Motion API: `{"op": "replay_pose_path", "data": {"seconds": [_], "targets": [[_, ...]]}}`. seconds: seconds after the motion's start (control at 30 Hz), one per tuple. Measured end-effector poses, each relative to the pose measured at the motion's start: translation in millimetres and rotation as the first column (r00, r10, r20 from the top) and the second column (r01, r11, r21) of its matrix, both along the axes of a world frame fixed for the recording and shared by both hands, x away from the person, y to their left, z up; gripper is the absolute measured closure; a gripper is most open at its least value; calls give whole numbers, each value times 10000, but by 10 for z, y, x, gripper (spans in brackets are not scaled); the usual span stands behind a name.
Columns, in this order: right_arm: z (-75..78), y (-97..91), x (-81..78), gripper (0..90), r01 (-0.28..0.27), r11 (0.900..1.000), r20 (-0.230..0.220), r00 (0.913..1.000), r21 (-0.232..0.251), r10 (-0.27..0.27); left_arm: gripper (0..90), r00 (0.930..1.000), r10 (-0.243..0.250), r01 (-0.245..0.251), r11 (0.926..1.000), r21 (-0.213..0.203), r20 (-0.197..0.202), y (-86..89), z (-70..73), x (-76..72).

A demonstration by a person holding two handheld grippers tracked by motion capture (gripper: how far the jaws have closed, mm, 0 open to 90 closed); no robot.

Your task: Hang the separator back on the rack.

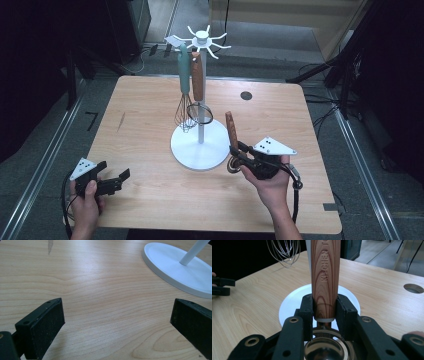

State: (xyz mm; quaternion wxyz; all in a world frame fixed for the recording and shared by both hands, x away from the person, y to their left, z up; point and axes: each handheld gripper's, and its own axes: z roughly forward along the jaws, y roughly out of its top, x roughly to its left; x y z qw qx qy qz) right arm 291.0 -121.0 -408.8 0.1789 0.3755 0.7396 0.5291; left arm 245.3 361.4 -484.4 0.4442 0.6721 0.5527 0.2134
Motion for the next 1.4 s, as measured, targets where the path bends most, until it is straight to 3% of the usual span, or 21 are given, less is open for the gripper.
{"op": "replay_pose_path", "data": {"seconds": [0.57, 0.77, 1.4], "targets": [[184, -1, -67, 711, 5, 9988, 654, 9979, 482, -37, 0, 10000, 73, -72, 9999, -120, 55, 13, 1, -11], [275, -4, -80, 711, -43, 9986, 840, 9965, 534, -2, 0, 10000, 47, -47, 10000, 34, 87, -7, 2, -11], [421, 13, -86, 710, -88, 9957, 1038, 9946, 918, -8, 0, 10000, 6, -6, 10000, -48, 39, 2, 1, -7]]}}
